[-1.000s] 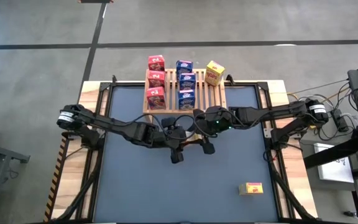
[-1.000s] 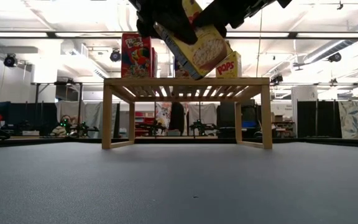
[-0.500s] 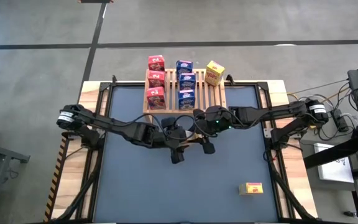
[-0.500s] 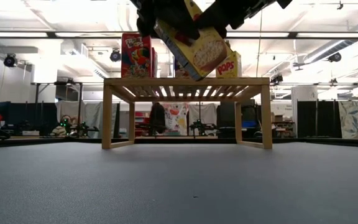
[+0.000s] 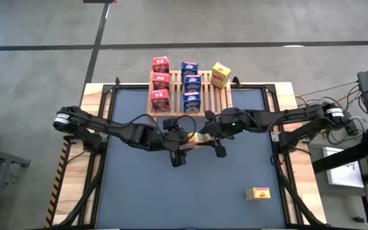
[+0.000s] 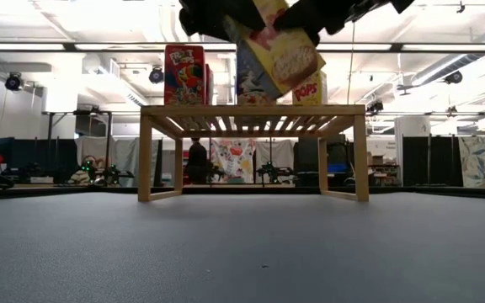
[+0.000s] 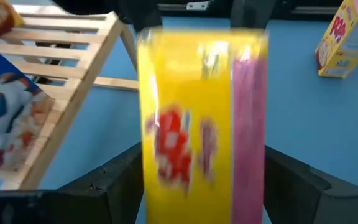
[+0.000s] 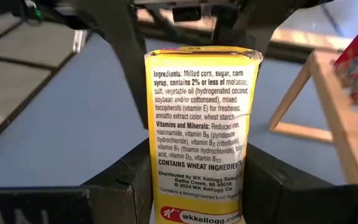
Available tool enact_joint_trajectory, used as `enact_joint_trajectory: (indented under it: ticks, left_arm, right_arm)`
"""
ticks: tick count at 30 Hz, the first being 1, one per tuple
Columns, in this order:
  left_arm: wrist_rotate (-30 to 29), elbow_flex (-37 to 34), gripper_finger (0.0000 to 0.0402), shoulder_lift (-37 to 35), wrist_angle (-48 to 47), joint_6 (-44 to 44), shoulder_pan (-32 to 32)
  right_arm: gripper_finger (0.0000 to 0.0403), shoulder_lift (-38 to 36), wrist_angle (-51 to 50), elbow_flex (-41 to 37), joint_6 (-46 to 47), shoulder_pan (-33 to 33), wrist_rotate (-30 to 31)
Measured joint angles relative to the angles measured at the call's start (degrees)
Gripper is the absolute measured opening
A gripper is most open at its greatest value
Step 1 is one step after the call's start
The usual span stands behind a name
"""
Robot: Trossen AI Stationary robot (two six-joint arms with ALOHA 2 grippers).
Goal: Stack cereal on shelf
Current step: Put the left yellow cereal box aligned with the other yellow cereal box on the shelf
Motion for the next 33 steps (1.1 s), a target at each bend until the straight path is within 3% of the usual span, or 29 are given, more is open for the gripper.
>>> enact_joint_trajectory:
  ticks: [10,25,33]
  left_arm:
    - [-3.2,-4.0,0.0252,-3.7,3.5,1.1,-1.3]
    - [0.4,-37.1,0.0252,-24.5,46.4,3.6,-3.1]
    - [0.4,-47.4,0.0252,-31.2,57.5,3.0,-3.3]
  right_arm:
    - [0.0166,-11.6,6.5,-10.3,2.5,-3.8,0.1]
    - [0.0166,-26.1,8.3,-14.2,-0.2,-10.1,0.8]
    - [0.0166,-32.1,16.1,-21.4,-1.1,-16.2,0.8]
